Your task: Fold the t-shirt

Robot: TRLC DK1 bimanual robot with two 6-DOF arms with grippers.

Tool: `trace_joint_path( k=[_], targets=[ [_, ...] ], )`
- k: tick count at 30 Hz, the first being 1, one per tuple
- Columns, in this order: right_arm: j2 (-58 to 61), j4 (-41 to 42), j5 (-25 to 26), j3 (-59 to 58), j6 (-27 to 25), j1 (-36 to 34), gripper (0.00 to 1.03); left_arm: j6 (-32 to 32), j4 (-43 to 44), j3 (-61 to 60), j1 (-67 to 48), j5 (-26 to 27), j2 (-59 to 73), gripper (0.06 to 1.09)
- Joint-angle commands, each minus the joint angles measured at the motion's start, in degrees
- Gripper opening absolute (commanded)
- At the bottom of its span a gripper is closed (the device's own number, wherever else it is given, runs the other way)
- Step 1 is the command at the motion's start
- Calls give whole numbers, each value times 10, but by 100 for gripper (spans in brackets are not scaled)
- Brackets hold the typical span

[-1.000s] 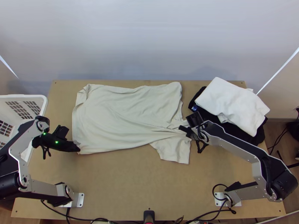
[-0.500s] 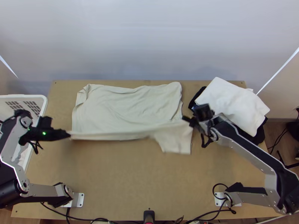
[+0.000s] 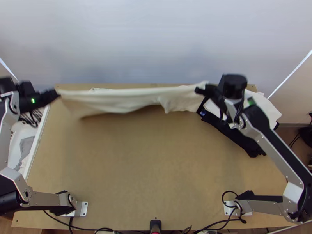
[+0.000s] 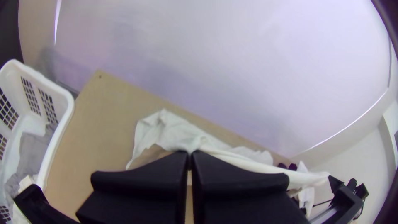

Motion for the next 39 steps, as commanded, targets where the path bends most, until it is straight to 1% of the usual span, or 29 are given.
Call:
trace_joint_path(
  k=[1, 4, 6, 8, 9, 11, 13, 14, 17, 20, 24, 26, 29, 32, 34, 39],
  targets=[
    [57, 10, -2, 175, -74, -5, 3, -126, 76, 173, -57, -58, 25, 10],
    [88, 4, -2, 268, -111, -5, 3, -146, 101, 232, -74, -115, 25, 10],
    [105, 9, -3, 326, -139, -5, 3, -151, 121, 260, -88, -179, 24, 10],
    [125, 9, -10, 391, -148, -9, 3, -151, 150, 277, -99, -237, 21, 10],
    [133, 9, -15, 420, -159, -9, 3, -150, 157, 287, -105, -258, 20, 9],
    [141, 8, -21, 468, -169, -10, 3, -150, 177, 303, -108, -295, 15, 9],
    [133, 12, -22, 493, -169, -10, 3, -150, 192, 314, -109, -315, 3, 9],
    [122, 18, -22, 496, -169, -9, 3, -150, 208, 314, -109, -334, -7, 9],
    [82, 31, -22, 499, -163, -3, 3, -151, 231, 315, -106, -366, -37, 9],
    [22, 29, -22, 486, -158, 23, 3, -152, 234, 304, -102, -380, -79, 9],
    [-68, 20, -22, 442, -157, 54, 3, -158, 247, 264, -103, -381, -159, 9],
    [-114, 10, -22, 420, -155, 52, 3, -168, 245, 250, -107, -381, -200, 9],
    [-179, -35, -25, 390, -148, 37, 3, -168, 238, 209, -111, -381, -269, 9],
    [-246, -70, -34, 333, -147, 31, 3, -173, 216, 147, -116, -380, -333, 9],
    [-283, -88, -41, 297, -147, 29, 3, -177, 182, 117, -116, -380, -365, 9],
    [-329, -133, -51, 254, -146, 35, 3, -192, 119, 44, -116, -362, -433, 9]
  ],
)
